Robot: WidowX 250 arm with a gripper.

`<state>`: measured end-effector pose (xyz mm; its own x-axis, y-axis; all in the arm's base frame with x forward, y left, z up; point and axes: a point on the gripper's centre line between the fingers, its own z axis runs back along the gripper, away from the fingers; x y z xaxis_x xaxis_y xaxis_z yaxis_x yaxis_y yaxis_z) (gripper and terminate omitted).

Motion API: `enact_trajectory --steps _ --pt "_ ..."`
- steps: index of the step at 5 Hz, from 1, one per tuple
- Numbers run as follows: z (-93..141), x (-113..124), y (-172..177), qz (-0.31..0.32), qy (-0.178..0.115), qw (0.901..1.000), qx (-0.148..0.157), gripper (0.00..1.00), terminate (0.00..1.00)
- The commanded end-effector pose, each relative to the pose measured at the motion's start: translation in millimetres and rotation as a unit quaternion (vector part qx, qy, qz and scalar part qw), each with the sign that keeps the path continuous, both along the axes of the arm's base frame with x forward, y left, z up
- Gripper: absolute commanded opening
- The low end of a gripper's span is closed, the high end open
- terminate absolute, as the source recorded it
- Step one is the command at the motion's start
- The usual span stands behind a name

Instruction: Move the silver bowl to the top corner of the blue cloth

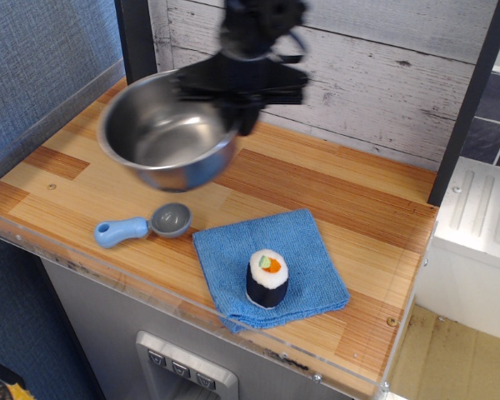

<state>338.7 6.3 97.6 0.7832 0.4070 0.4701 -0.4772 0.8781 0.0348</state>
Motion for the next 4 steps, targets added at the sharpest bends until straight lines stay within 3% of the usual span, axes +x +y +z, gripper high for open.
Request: enact_trajectory --steps 1,2,4 --pt "16.3 36.8 -60.4 -0.056 -0.032 0.9979 -0.008 0.0 0.0" --pt "11.1 55.2 -80.3 -0.073 -0.037 0.9966 -0.012 0.0 0.0" --pt "-21.5 59.0 -89.6 -0.096 -0.004 0.9954 -0.008 0.0 0.0"
